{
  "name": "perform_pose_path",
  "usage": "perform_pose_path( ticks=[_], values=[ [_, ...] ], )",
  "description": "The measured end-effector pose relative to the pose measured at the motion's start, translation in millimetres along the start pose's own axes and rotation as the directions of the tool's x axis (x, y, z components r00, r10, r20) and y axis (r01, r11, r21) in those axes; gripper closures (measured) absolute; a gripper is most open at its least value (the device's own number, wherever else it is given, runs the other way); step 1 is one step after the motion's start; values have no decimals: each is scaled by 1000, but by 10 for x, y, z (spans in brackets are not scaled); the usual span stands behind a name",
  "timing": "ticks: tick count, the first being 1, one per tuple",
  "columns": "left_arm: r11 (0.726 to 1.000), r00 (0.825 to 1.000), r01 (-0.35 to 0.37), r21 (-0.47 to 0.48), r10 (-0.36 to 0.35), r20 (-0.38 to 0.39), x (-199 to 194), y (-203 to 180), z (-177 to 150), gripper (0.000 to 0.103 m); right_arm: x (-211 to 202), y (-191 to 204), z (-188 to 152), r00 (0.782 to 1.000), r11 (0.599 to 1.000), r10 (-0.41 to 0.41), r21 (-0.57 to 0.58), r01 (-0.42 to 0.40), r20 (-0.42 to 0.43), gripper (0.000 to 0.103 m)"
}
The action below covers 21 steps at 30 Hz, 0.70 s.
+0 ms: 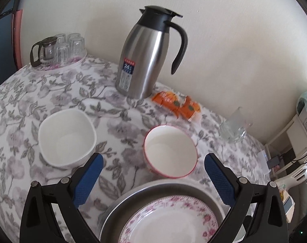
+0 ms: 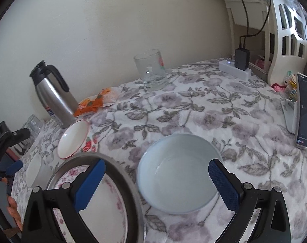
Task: Organize plates and bowls
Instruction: 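Move both grippers to the rim of the pale blue bowl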
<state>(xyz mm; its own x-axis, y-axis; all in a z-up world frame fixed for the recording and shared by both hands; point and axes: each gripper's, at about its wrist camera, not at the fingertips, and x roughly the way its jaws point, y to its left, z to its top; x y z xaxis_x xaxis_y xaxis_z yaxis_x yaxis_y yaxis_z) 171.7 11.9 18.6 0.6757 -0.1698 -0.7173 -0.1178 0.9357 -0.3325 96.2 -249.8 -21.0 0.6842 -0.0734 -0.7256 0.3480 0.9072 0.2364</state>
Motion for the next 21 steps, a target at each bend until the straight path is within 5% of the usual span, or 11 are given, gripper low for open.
perform_pose_path(
  ticks=[13,21],
  values=[
    [986,983,108,126,-87,-164,253,-435,-60,3,187,-331,280,993,991,-45,119,58,-108,0],
    [958,951,212,193,-157,-267,345,-861,-279,3,226,-645,255,986,978,-44,193,75,-161,1]
  ],
)
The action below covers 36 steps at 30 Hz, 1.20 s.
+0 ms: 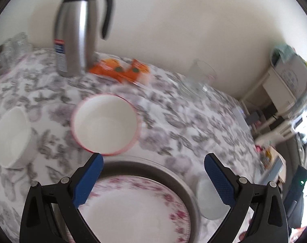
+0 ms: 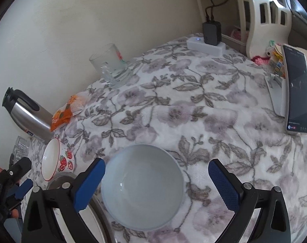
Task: Organize plates and bowls
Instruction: 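Move both grippers to the rim of the pale blue bowl, then close both grippers on the pale blue bowl rim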
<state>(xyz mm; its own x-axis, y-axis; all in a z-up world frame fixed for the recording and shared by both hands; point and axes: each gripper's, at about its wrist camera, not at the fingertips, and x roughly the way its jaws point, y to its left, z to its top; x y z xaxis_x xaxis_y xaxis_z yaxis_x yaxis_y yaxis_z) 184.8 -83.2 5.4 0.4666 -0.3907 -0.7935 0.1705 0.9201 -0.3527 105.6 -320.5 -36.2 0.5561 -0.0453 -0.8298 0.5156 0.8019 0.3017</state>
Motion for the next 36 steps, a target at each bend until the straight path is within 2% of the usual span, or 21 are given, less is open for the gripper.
perform_pose_path(
  ticks=[1,4,7,9,15,18,20,21,23,25,27,32,36],
  values=[
    [1000,1000,13,7,-13,-20,48,-55,-24,3,4,-42,-2,1000,1000,-6,9,6,-5,2],
    [999,998,9,33,-7,-68,198,-208,-98,3,35,-147,-18,999,1000,9,28,-8,-31,16],
    [998,995,14,56,-8,-102,327,-334,-175,5,79,-201,-40,999,999,8,35,-6,-54,20],
    [997,993,19,77,-10,-116,385,-416,-210,11,113,-228,-61,997,999,21,44,-18,-73,25],
    [990,989,44,132,-24,-145,508,-648,-297,25,188,-272,-132,993,998,24,56,-18,-112,27],
    [985,988,45,165,-19,-156,586,-769,-359,34,207,-285,-164,992,998,25,57,-18,-125,32],
    [980,990,27,195,1,-140,599,-834,-383,37,224,-309,-182,991,998,22,63,-14,-135,37],
    [979,991,22,205,6,-135,607,-860,-394,43,236,-328,-193,990,997,22,71,-12,-142,38],
    [979,990,35,199,-8,-137,631,-885,-408,48,257,-362,-215,988,996,21,84,-8,-153,49],
    [978,990,41,203,-13,-141,662,-905,-429,51,274,-374,-234,986,996,26,86,-12,-165,54],
    [976,989,42,213,-10,-149,706,-935,-460,61,277,-386,-248,985,996,34,91,-19,-166,58],
    [972,987,36,234,3,-162,772,-989,-524,65,272,-409,-259,984,993,66,112,-48,-164,70],
    [973,986,43,229,-5,-166,782,-976,-527,70,280,-440,-273,986,991,63,125,-44,-157,72]
  ],
)
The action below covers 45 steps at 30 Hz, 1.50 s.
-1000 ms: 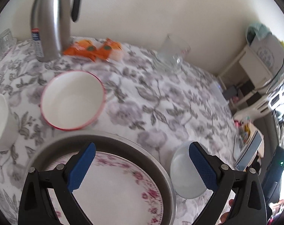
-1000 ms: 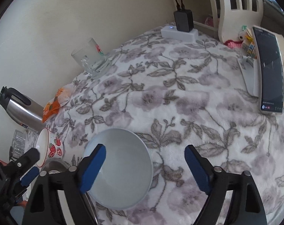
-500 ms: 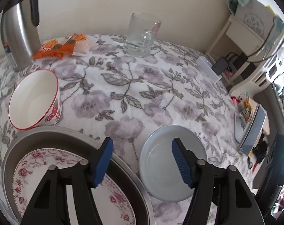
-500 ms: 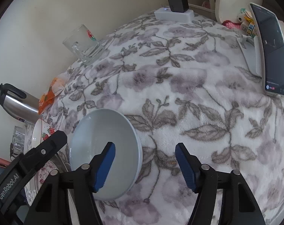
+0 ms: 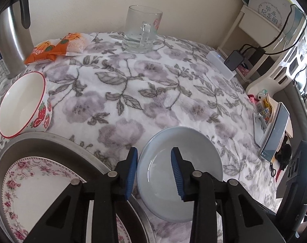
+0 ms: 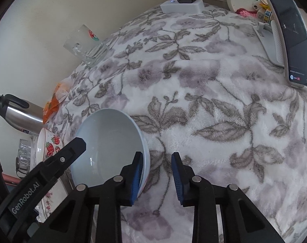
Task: Organize plates and bowls
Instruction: 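Close both grippers on the pale blue bowl rim, then lift the pale blue bowl and carry it over the steel basin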
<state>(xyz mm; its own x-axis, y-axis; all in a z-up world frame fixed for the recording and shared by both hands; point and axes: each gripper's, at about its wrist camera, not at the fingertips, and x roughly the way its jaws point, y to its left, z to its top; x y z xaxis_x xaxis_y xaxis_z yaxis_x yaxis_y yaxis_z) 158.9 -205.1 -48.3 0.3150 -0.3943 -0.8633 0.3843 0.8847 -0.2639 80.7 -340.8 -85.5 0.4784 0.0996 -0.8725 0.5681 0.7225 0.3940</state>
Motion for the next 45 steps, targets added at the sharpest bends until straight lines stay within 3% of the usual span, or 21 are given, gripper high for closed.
perform_pose_path(
  ticks=[5,9,19,31,45],
  values=[
    [1000,1000,0,9,0,-12,28,-13,-16,73,26,-67,-6,1000,999,19,28,-19,-5,75],
    [1000,1000,3,14,-3,-22,54,-32,-34,80,36,-75,-6,1000,999,25,31,-25,-4,76],
    [1000,1000,0,-7,0,-19,46,17,-35,89,27,2,-1,999,999,32,-6,-32,-7,94],
    [1000,1000,0,-16,0,-13,-39,11,6,89,-87,84,29,1000,999,19,-34,-18,18,94],
    [1000,994,11,18,-13,112,-687,-97,187,89,-665,390,111,987,994,74,-91,-61,143,94]
  ],
)
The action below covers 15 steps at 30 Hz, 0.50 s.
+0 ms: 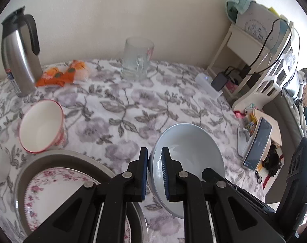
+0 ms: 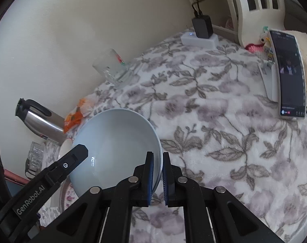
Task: Organize plates and bowls
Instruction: 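Lift the pale blue bowl and carry it over the steel basin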
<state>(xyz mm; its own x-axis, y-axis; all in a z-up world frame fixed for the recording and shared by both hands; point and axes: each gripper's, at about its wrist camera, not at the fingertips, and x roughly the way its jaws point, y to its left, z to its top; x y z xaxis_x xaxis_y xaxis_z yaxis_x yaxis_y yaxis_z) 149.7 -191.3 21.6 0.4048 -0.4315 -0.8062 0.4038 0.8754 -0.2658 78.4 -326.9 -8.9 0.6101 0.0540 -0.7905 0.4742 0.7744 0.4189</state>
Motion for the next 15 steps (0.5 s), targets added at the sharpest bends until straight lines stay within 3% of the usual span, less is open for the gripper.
perform_pose_path(
  ticks=[15],
  values=[
    [999,996,8,-38,-5,84,-588,218,60,89,-372,426,-74,996,997,66,-52,-62,62,94]
  ],
)
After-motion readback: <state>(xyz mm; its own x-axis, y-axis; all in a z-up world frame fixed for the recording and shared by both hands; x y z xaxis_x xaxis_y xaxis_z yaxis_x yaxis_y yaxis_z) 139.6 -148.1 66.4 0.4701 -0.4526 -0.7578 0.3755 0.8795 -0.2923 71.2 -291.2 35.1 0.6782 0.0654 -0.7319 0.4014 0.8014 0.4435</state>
